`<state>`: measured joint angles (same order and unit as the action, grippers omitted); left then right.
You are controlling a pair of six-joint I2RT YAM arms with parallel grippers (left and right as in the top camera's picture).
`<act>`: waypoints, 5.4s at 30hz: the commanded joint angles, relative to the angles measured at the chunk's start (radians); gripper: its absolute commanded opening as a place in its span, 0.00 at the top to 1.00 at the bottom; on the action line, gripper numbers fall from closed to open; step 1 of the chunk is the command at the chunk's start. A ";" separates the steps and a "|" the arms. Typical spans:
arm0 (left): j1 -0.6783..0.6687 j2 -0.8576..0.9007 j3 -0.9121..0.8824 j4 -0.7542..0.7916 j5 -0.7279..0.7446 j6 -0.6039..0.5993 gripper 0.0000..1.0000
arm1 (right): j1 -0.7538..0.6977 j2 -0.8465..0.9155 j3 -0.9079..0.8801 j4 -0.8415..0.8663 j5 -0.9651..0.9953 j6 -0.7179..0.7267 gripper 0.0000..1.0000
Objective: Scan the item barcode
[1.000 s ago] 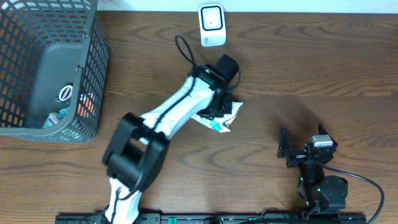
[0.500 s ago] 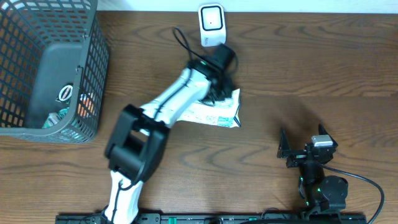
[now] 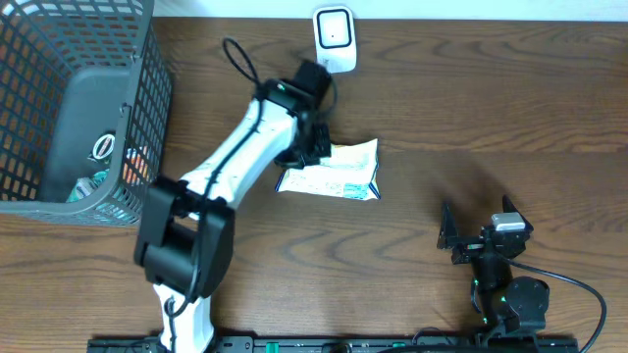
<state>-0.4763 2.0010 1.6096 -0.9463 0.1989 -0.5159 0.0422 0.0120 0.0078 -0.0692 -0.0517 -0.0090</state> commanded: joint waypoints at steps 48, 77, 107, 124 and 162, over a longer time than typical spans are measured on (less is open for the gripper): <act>-0.082 0.071 -0.017 0.467 0.099 0.103 0.92 | -0.003 -0.005 -0.002 -0.003 0.004 -0.007 0.01; -0.017 0.066 -0.170 0.015 -0.266 0.104 0.91 | -0.003 -0.005 -0.002 -0.003 0.004 -0.007 0.01; -0.162 0.151 -0.089 0.382 0.122 0.058 0.85 | -0.003 -0.005 -0.002 -0.003 0.004 -0.007 0.01; -0.007 -0.099 0.016 0.059 0.100 0.160 0.74 | -0.003 -0.005 -0.002 -0.003 0.004 -0.007 0.01; 0.126 -0.220 0.116 0.087 -0.188 0.250 0.25 | -0.003 -0.005 -0.002 -0.003 0.004 -0.007 0.01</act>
<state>-0.3485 1.8175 1.7077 -0.8558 0.0223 -0.2798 0.0422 0.0120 0.0074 -0.0696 -0.0521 -0.0090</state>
